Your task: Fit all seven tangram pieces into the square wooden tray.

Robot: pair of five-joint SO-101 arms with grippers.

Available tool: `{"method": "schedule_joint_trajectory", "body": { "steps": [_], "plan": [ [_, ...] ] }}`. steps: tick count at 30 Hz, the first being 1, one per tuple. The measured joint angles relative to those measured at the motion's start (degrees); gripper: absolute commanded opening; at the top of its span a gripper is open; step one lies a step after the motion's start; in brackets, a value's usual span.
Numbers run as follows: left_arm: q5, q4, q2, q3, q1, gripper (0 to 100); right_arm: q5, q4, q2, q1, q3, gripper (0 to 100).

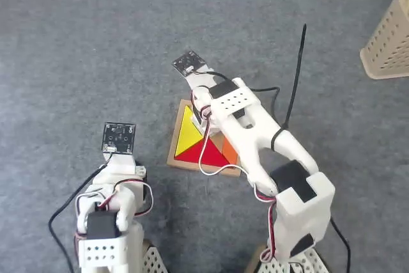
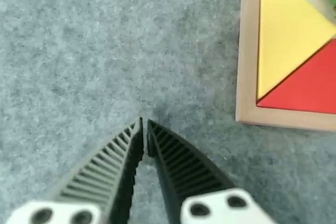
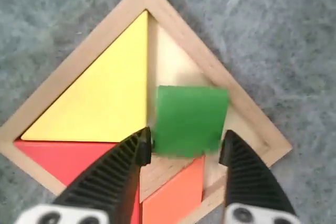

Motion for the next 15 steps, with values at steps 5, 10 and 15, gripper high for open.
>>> {"method": "schedule_joint_trajectory", "body": {
  "steps": [5,10,15],
  "plan": [
    [0.00,0.00,0.00,0.00,0.00,2,0.00,0.00,0.00,0.00,0.00,22.1],
    [0.00,0.00,0.00,0.00,0.00,2,0.00,0.00,0.00,0.00,0.00,15.4],
    [0.00,0.00,0.00,0.00,0.00,2,-0.18,-2.20,0.00,0.35,0.00,2.8]
  ]
}}
